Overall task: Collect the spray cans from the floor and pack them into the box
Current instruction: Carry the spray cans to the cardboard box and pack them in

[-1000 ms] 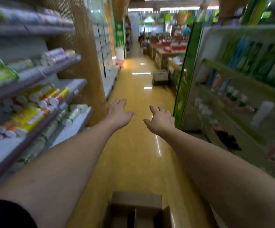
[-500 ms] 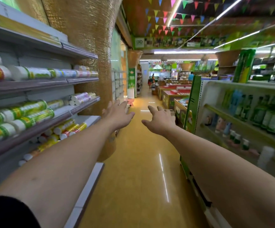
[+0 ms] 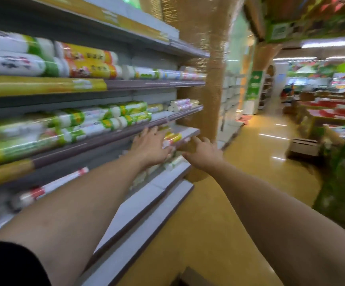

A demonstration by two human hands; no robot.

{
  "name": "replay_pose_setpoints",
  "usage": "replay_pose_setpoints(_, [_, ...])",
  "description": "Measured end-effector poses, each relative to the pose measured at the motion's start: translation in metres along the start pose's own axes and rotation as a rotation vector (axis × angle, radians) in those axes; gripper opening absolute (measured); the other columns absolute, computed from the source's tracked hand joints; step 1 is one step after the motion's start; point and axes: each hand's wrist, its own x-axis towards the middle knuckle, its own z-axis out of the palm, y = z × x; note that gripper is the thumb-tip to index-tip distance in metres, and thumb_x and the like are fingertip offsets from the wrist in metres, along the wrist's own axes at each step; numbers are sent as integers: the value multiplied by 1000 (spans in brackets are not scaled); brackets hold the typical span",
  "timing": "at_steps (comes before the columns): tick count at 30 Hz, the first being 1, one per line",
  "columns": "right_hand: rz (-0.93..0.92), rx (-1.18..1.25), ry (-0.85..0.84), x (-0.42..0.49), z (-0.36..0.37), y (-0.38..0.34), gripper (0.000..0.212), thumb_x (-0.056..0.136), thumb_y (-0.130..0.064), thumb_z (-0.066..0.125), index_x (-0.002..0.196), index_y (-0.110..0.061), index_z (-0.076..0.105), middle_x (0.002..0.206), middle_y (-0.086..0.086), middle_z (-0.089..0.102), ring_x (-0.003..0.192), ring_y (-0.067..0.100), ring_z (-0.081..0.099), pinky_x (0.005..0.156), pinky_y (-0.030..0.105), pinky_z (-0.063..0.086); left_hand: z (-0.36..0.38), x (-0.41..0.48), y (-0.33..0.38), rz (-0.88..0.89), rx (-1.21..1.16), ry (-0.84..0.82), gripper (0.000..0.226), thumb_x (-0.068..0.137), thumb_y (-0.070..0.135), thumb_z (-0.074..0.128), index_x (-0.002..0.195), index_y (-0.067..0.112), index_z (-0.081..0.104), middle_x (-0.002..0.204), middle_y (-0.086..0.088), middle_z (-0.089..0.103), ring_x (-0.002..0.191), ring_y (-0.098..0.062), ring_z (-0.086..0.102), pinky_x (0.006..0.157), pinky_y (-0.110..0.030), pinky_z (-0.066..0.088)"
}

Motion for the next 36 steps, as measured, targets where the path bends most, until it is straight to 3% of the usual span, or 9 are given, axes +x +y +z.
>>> replay_pose_setpoints(3, [-189,51,-81,-9,32,-60,72,94,-57,54,156,-34,28,161,9,29,144,41,29,110,56,33,-15,-46,-56,-162,65,-3,71,96,64,43,156,31,29,168,-4,15,154,-32,9,121,-52,22])
replay_pose_setpoints(8, [-413,83,-176,-35,69,-167,81,91,-64,55,158,-29,26,161,10,30,143,40,33,112,51,37,-54,-142,-151,-457,158,30,72,98,61,45,159,29,25,167,-7,19,152,-33,15,120,-49,26])
replay_pose_setpoints(14, [-719,169,-265,-100,102,-291,80,92,-61,58,158,-31,26,161,10,32,143,40,32,111,53,37,-98,-277,-241,-791,218,95,71,97,62,44,155,22,34,163,-15,25,150,-39,19,119,-50,27])
replay_pose_setpoints(16, [-804,179,-309,-130,115,-329,79,92,-61,58,158,-30,26,159,11,34,142,41,33,110,53,37,-110,-323,-259,-874,254,91,79,92,71,35,156,24,31,163,-16,25,151,-39,19,118,-53,29])
replay_pose_setpoints(21, [-993,202,-429,-213,145,-412,80,94,-62,55,159,-29,24,162,10,28,147,40,26,116,53,32,-135,-441,-282,-1058,310,78,73,100,59,44,159,23,23,168,-11,12,153,-37,10,119,-57,25])
replay_pose_setpoints(24, [-1068,225,-514,-263,160,-451,81,94,-63,55,160,-30,22,165,7,24,149,39,23,116,55,32,-145,-512,-296,-1167,350,68,71,99,60,44,157,22,29,166,-12,17,151,-37,15,117,-56,30])
replay_pose_setpoints(29, [-1172,173,-561,-339,189,-499,81,93,-65,56,159,-30,25,161,10,31,145,40,32,114,51,36,-152,-610,-312,-1316,342,92,69,97,59,48,155,27,32,160,-14,29,147,-38,22,116,-53,30])
replay_pose_setpoints(36, [-1184,154,-692,-416,240,-542,80,93,-61,59,159,-31,25,162,9,30,145,40,32,113,51,38,-132,-705,-349,-1432,294,33,72,96,59,49,157,25,29,165,-12,20,150,-38,16,116,-58,29])
